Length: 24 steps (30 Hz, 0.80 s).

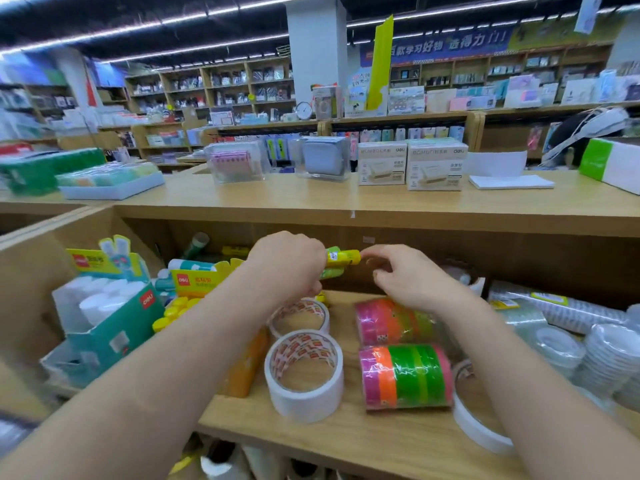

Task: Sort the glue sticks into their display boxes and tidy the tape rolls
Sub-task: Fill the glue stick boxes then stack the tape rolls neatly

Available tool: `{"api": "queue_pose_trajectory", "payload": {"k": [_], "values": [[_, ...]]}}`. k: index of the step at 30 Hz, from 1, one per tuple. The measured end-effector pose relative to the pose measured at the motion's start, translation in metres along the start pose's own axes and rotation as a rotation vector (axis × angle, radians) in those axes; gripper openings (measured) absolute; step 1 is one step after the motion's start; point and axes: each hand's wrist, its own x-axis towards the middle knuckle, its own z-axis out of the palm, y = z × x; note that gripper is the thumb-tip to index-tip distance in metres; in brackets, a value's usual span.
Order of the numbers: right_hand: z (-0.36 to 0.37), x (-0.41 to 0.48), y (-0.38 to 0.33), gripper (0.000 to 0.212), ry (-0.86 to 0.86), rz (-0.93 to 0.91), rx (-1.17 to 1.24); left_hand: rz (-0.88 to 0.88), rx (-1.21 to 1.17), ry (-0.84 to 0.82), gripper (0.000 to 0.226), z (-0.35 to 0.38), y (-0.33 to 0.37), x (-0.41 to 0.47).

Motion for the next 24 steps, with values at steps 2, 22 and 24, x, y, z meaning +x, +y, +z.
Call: {"api": "queue_pose_trajectory", "payload": {"k": [2,22,24], "values": [[0.009,0.02,-0.01,0.043,-0.145,-0.017,-0.026,-0.064,-0.038,0.024,0.029,-0.009,-0.011,-0.024],[0.023,-0.003,-0.064,0.016,0.039,0.004,0.122,-0.201,-1.47,0.291,0.021,0.036,-0.037,-0.112],[0.02,-0.039,-0.08,0.023,0.009,0.022,0.625,-0.202,-1.592,0.288,0.019,0.036,-0.031,-0.114]]}}
